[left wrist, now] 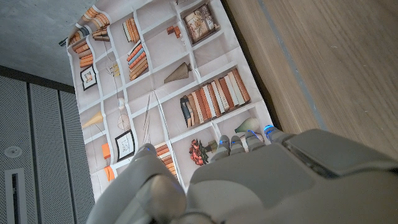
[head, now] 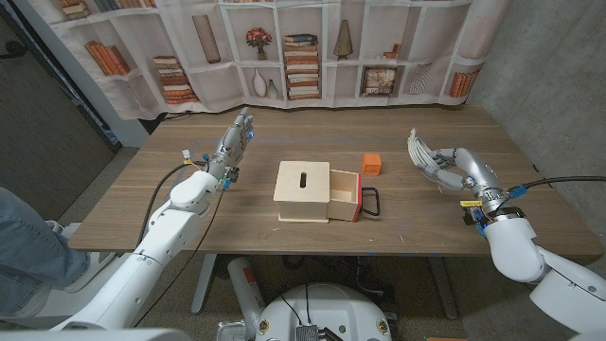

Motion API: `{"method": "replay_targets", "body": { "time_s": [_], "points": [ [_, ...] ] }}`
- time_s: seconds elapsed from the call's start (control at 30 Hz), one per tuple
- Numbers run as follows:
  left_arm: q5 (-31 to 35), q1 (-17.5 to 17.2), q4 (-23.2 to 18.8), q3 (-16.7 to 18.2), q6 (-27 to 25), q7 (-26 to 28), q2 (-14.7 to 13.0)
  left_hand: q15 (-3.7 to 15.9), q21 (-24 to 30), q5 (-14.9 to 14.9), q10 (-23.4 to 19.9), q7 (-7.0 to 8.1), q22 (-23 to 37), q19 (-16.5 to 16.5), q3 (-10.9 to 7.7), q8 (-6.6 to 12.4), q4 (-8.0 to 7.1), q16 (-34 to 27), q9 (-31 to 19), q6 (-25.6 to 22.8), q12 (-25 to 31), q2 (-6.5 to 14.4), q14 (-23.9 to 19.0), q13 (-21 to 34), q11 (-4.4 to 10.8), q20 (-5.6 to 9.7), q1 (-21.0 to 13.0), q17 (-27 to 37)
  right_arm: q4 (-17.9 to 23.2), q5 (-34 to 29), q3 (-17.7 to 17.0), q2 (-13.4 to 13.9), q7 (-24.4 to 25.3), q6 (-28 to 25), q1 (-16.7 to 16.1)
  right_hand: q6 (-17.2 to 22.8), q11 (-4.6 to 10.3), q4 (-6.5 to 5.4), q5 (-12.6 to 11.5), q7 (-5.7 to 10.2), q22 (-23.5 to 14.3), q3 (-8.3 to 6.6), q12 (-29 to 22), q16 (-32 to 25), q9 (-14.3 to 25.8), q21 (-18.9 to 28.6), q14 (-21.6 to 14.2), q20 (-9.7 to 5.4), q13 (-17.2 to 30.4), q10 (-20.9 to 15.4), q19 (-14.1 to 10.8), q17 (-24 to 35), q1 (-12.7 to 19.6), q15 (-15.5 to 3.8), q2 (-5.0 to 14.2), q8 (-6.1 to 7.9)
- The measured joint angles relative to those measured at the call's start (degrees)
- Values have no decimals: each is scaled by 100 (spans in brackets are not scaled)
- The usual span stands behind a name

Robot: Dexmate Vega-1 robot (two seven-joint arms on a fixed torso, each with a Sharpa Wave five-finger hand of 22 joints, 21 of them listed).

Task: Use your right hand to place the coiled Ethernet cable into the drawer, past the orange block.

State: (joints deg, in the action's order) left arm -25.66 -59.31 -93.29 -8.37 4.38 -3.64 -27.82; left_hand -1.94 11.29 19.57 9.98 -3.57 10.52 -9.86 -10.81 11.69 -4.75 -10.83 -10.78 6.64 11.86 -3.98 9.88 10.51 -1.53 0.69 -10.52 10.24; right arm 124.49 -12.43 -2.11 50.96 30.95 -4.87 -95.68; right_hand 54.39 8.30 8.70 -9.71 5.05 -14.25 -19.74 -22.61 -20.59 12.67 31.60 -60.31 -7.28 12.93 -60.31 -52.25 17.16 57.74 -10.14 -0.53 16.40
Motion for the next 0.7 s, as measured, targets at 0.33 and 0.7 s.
{"method": "replay_targets", "body": {
  "time_s": [0.33,0.7],
  "points": [
    [-26,39,55,14,18,-74,-16,0,0,0,0,-11,0,0,0,0,0,0,0,-11,0,0,0,0,0,0,0,0,179,-210,-2,-116,-127,60,-15,18,18,7,1,18,1,8,23,0,0,44,-11,0,1,-19,0,-1,28,-11,-27,-17],
    [-46,161,250,11,72,-162,11,0,0,0,0,-11,0,0,18,0,18,0,0,-11,0,0,0,0,0,0,0,0,362,-475,-7,-259,-271,143,-61,31,18,-10,7,6,1,25,32,0,-2,44,-64,0,1,-20,0,-4,28,-22,-27,-38]
  ]
}}
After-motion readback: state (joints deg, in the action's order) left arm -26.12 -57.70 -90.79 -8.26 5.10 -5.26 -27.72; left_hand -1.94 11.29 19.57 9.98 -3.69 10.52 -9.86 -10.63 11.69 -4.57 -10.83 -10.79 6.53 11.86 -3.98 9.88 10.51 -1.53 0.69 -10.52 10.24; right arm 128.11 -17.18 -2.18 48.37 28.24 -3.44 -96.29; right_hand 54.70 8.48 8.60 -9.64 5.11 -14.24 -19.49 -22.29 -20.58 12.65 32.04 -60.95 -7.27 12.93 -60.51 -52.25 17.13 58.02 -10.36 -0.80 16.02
